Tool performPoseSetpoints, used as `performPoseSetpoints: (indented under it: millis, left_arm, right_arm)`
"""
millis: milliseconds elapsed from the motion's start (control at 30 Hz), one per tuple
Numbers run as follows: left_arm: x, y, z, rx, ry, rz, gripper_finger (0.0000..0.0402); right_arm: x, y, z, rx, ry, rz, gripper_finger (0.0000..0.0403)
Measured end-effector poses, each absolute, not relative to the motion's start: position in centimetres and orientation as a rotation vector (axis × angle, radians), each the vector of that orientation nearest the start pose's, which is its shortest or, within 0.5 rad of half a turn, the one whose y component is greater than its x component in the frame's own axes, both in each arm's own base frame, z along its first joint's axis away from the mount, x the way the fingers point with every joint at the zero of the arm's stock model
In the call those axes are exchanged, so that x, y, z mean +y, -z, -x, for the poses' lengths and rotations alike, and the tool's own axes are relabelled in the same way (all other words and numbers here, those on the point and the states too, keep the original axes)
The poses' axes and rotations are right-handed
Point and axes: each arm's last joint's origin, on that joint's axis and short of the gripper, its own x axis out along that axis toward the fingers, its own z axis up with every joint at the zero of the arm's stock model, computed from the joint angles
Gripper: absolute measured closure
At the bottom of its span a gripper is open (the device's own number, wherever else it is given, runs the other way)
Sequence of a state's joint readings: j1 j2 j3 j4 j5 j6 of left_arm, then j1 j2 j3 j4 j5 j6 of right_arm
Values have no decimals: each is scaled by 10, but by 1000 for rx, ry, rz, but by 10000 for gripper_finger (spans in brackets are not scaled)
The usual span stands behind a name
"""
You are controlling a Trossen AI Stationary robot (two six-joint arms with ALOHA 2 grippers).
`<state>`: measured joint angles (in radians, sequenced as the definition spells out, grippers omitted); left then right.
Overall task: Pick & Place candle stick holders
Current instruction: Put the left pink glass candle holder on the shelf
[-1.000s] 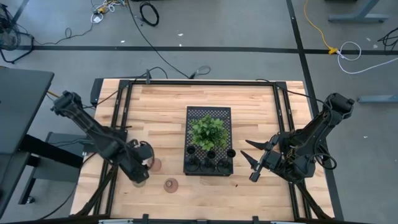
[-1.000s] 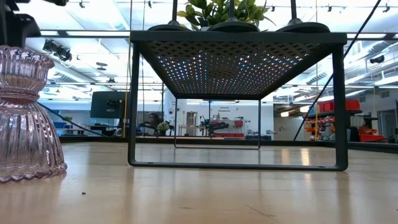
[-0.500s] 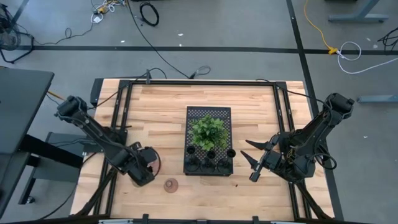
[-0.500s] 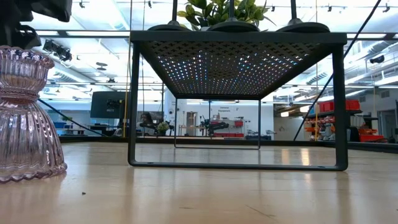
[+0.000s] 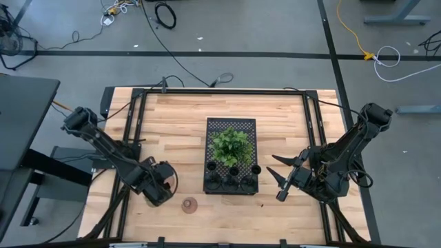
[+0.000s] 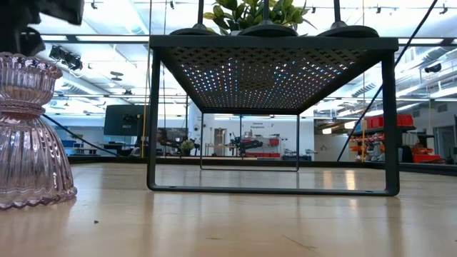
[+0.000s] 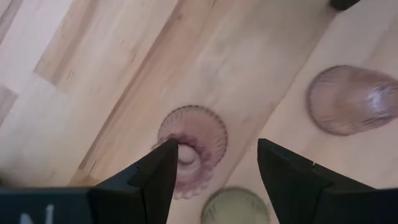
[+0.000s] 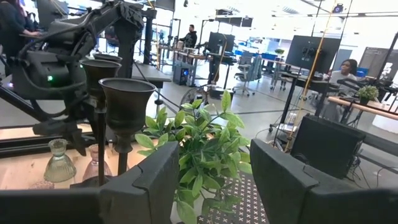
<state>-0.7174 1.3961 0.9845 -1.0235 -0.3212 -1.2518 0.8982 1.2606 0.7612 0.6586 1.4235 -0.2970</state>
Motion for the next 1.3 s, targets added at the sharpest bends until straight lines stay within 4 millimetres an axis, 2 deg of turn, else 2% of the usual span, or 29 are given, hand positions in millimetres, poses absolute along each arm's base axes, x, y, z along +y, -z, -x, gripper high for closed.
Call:
performPoseSetpoints:
  millis: [200, 333, 933, 1300]
  left_arm:
    - [-146, -243, -181, 1205, -507, 349, 180]
    - [-141, -243, -174, 1243, -580, 328, 180]
    - [-149, -243, -176, 1251, -524, 401, 177]
    - [-144, -215, -169, 1299, -571, 427, 120]
  right_arm:
    - [181, -301, -181, 15, 529, 144, 202]
    - [181, -301, -181, 16, 528, 146, 202]
    - [181, -301, -181, 16, 528, 147, 202]
    - [181, -301, -181, 16, 528, 148, 202]
